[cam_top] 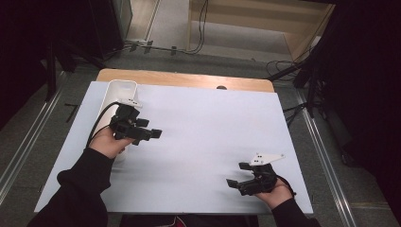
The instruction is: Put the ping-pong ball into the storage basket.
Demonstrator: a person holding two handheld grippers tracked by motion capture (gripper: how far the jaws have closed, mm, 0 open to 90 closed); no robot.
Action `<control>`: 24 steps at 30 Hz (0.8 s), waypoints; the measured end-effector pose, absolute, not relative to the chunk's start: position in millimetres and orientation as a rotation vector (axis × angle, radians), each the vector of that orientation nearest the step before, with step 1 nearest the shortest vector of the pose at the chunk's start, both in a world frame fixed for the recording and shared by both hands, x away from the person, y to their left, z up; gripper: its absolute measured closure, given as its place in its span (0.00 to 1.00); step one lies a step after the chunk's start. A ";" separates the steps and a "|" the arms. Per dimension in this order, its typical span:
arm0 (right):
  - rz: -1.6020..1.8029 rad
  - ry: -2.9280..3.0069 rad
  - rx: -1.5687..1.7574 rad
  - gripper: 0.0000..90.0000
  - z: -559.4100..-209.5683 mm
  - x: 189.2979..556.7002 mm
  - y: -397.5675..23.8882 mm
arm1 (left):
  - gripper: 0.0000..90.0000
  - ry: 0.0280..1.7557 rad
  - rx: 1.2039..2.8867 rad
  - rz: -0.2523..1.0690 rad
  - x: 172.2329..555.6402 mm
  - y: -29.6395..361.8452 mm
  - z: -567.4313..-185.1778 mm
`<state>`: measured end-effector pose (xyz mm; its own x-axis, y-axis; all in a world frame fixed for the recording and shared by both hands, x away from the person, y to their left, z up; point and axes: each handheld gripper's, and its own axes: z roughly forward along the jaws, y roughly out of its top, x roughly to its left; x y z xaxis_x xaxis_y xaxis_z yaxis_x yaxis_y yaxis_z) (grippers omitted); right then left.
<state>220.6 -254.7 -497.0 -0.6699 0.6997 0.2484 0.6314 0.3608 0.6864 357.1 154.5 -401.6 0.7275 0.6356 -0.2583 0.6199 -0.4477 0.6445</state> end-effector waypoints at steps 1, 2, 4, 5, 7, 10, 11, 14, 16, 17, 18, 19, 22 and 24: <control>1.210 2.518 1.238 0.14 -496.9 220.5 -254.7 | 0.29 0.939 2.181 0.022 356.7 153.1 -402.6; 1.211 2.516 1.239 0.14 -496.9 220.4 -254.7 | 0.29 0.937 2.182 0.023 356.4 152.3 -403.3; 1.211 2.509 1.239 0.14 -497.1 220.2 -254.4 | 0.29 0.928 2.193 0.023 355.7 150.4 -405.0; 1.208 2.507 1.240 0.14 -497.2 220.2 -254.4 | 0.29 0.927 2.191 0.025 355.2 149.8 -405.7; 1.215 2.506 1.244 0.14 -497.3 220.3 -254.4 | 0.29 0.916 2.183 0.025 354.4 149.7 -406.4; 1.216 2.509 1.247 0.14 -497.4 220.2 -254.6 | 0.25 0.916 2.176 0.025 353.0 147.6 -408.5; 1.217 2.507 1.251 0.14 -497.4 220.3 -254.7 | 0.25 0.915 2.174 0.026 352.0 146.3 -409.6; 1.218 2.507 1.245 0.14 -497.5 220.7 -255.0 | 0.25 0.908 2.185 0.023 350.2 142.6 -412.5; 1.219 2.506 1.249 0.14 -497.7 220.8 -255.2 | 0.25 0.895 2.191 0.024 348.6 139.6 -414.4; 1.219 2.505 1.250 0.14 -497.7 220.9 -255.3 | 0.25 0.888 2.191 0.015 348.1 138.4 -415.3; 1.221 2.504 1.253 0.14 -497.7 221.0 -255.3 | 0.25 0.882 2.190 0.005 347.6 137.4 -416.3; 1.221 2.503 1.254 0.14 -497.6 221.0 -255.4 | 0.25 0.876 2.189 0.002 347.2 136.4 -417.5; 1.220 2.503 1.255 0.14 -497.8 221.2 -255.6 | 0.23 0.853 2.206 -0.006 345.2 132.8 -420.2; 1.219 2.503 1.264 0.14 -497.9 221.2 -255.8 | 0.23 0.842 2.208 0.002 343.1 131.3 -422.0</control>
